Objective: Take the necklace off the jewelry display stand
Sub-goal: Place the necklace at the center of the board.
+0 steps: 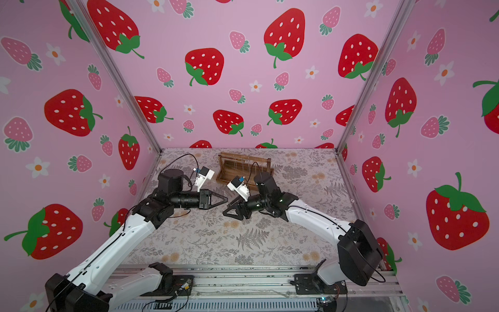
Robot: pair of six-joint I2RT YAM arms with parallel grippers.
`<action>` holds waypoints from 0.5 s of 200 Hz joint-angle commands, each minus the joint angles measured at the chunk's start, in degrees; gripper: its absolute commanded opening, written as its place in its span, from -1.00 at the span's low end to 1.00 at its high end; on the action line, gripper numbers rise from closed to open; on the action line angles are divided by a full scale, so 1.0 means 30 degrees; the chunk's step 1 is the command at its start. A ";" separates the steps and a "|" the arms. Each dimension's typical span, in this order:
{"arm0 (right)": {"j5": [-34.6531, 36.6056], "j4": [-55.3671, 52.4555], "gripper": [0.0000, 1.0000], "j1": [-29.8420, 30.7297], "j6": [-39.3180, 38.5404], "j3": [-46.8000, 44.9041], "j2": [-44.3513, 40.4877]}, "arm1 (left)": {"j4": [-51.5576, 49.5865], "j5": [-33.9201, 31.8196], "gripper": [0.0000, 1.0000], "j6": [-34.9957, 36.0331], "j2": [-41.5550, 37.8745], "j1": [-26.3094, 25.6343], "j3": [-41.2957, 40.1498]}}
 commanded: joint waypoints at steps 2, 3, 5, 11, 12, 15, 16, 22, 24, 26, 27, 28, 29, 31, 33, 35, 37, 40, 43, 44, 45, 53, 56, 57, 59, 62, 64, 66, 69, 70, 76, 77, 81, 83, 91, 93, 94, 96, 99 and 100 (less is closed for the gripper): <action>0.0250 -0.0326 0.07 0.0187 -0.0509 0.0665 -0.0412 | 0.0324 0.1213 -1.00 -0.0223 -0.0253 -0.0057 -0.0407; 0.0293 -0.0326 0.07 0.0187 -0.0512 0.0650 -0.0435 | 0.0296 0.1201 -1.00 -0.0206 -0.0257 -0.0040 -0.0409; 0.0361 -0.0326 0.07 0.0187 -0.0515 0.0639 -0.0511 | 0.0238 0.1192 -1.00 -0.0172 -0.0267 -0.0034 -0.0418; 0.0573 -0.0326 0.07 0.0198 -0.0536 0.0557 -0.0725 | 0.0110 0.1163 -1.00 -0.0088 -0.0298 -0.0060 -0.0411; 0.0586 -0.0326 0.07 0.0208 -0.0541 0.0538 -0.0752 | 0.0101 0.1147 -1.00 -0.0080 -0.0308 -0.0056 -0.0411; 0.0660 -0.0315 0.07 0.0194 -0.0552 0.0484 -0.0864 | 0.0082 0.1144 -1.00 -0.0052 -0.0310 -0.0067 -0.0426; 0.0688 -0.0306 0.07 0.0191 -0.0564 0.0472 -0.0895 | 0.0073 0.1152 -1.00 -0.0048 -0.0315 -0.0059 -0.0433; 0.0808 -0.0255 0.07 0.0191 -0.0574 0.0340 -0.1109 | 0.0067 0.1176 -1.00 -0.0055 -0.0345 -0.0070 -0.0447; 0.0827 -0.0250 0.07 0.0188 -0.0575 0.0327 -0.1170 | 0.0086 0.1186 -1.00 -0.0061 -0.0347 -0.0071 -0.0457; 0.0854 -0.0241 0.07 0.0188 -0.0582 0.0302 -0.1229 | 0.0091 0.1181 -1.00 -0.0048 -0.0341 -0.0056 -0.0444; 0.0888 -0.0255 0.07 0.0188 -0.0593 0.0293 -0.1253 | 0.0091 0.1170 -1.00 -0.0046 -0.0345 -0.0069 -0.0442; 0.0890 -0.0247 0.07 0.0187 -0.0584 0.0288 -0.1280 | 0.0077 0.1165 -1.00 -0.0045 -0.0347 -0.0075 -0.0441; 0.0906 -0.0242 0.07 0.0187 -0.0594 0.0271 -0.1294 | 0.0070 0.1177 -1.00 -0.0044 -0.0347 -0.0063 -0.0455; 0.0932 -0.0239 0.06 0.0187 -0.0602 0.0259 -0.1362 | 0.0065 0.1172 -1.00 -0.0044 -0.0326 -0.0069 -0.0444; 0.0946 -0.0239 0.06 0.0187 -0.0604 0.0255 -0.1409 | 0.0063 0.1141 -1.00 -0.0044 -0.0343 -0.0063 -0.0441; 0.0942 -0.0239 0.06 0.0187 -0.0604 0.0255 -0.1421 | 0.0063 0.1155 -1.00 -0.0022 -0.0340 -0.0047 -0.0440; 0.0905 -0.0238 0.06 0.0209 -0.0590 0.0254 -0.1460 | 0.0063 0.1151 -1.00 -0.0016 -0.0346 -0.0051 -0.0448; 0.0872 -0.0238 0.05 0.0190 -0.0569 0.0254 -0.1487 | 0.0063 0.1133 -1.00 -0.0014 -0.0352 -0.0073 -0.0441; 0.0827 -0.0238 0.06 0.0191 -0.0541 0.0280 -0.1516 | 0.0063 0.1149 -1.00 -0.0014 -0.0349 -0.0054 -0.0462; 0.0787 -0.0238 0.06 0.0189 -0.0543 0.0282 -0.1514 | 0.0063 0.1140 -1.00 -0.0014 -0.0349 -0.0053 -0.0451; 0.0766 -0.0238 0.05 0.0188 -0.0545 0.0297 -0.1528 | 0.0063 0.1135 -1.00 -0.0014 -0.0334 -0.0067 -0.0446; 0.0542 -0.0238 0.01 0.0192 -0.0453 0.0391 -0.1516 | 0.0088 0.1101 -1.00 -0.0029 -0.0304 -0.0051 -0.0418; 0.0460 -0.0238 -0.02 0.0203 -0.0435 0.0422 -0.1513 | 0.0095 0.1105 -1.00 -0.0016 -0.0281 -0.0063 -0.0412; 0.0427 -0.0238 -0.03 0.0210 -0.0417 0.0426 -0.1512 | 0.0108 0.1118 -1.00 -0.0015 -0.0285 -0.0072 -0.0411; 0.0380 -0.0238 -0.05 0.0230 -0.0404 0.0451 -0.1512 | 0.0118 0.1135 -1.00 -0.0014 -0.0281 -0.0057 -0.0418; 0.0301 -0.0246 -0.06 0.0215 -0.0374 0.0499 -0.1487 | 0.0103 0.1124 -1.00 -0.0014 -0.0263 -0.0063 -0.0415; 0.0268 -0.0240 -0.07 0.0216 -0.0349 0.0513 -0.1484 | 0.0109 0.1114 -1.00 -0.0014 -0.0247 -0.0040 -0.0412; 0.0238 -0.0239 -0.08 0.0231 -0.0321 0.0532 -0.1447 | 0.0126 0.1119 -1.00 -0.0014 -0.0250 -0.0056 -0.0411; 0.0173 -0.0257 -0.10 0.0259 -0.0312 0.0560 -0.1438 | 0.0148 0.1093 -1.00 -0.0040 -0.0234 -0.0056 -0.0418; 0.0167 -0.0248 -0.10 0.0252 -0.0312 0.0568 -0.1446 | 0.0164 0.1082 -1.00 -0.0042 -0.0232 -0.0054 -0.0415; 0.0124 -0.0239 -0.13 0.0280 -0.0289 0.0576 -0.1439 | 0.0215 0.1072 -1.00 -0.0116 -0.0207 -0.0063 -0.0448; 0.0127 -0.0239 -0.13 0.0278 -0.0286 0.0576 -0.1432 | 0.0227 0.1057 -1.00 -0.0124 -0.0219 -0.0057 -0.0444; 0.0121 -0.0238 -0.14 0.0308 -0.0297 0.0577 -0.1478 | 0.0264 0.1033 -1.00 -0.0131 -0.0216 -0.0056 -0.0440; 0.0128 -0.0238 -0.15 0.0306 -0.0300 0.0562 -0.1482 | 0.0289 0.1033 -1.00 -0.0146 -0.0227 -0.0038 -0.0462; 0.0173 -0.0209 -0.18 0.0363 -0.0311 0.0577 -0.1523 | 0.0326 0.0963 -1.00 -0.0161 -0.0231 -0.0074 -0.0471; 0.0185 -0.0209 -0.20 0.0363 -0.0304 0.0555 -0.1522 | 0.0326 0.0964 -1.00 -0.0161 -0.0231 -0.0057 -0.0470; 0.0187 -0.0209 -0.21 0.0363 -0.0308 0.0551 -0.1532 | 0.0326 0.0945 -1.00 -0.0161 -0.0231 -0.0069 -0.0470; 0.0233 -0.0209 -0.22 0.0385 -0.0310 0.0548 -0.1554 | 0.0326 0.0938 -1.00 -0.0161 -0.0209 -0.0078 -0.0469; 0.0246 -0.0206 -0.24 0.0381 -0.0304 0.0548 -0.1558 | 0.0327 0.0912 -1.00 -0.0161 -0.0188 -0.0059 -0.0484; 0.0261 -0.0207 -0.24 0.0387 -0.0308 0.0547 -0.1579 | 0.0327 0.0904 -1.00 -0.0161 -0.0180 -0.0040 -0.0477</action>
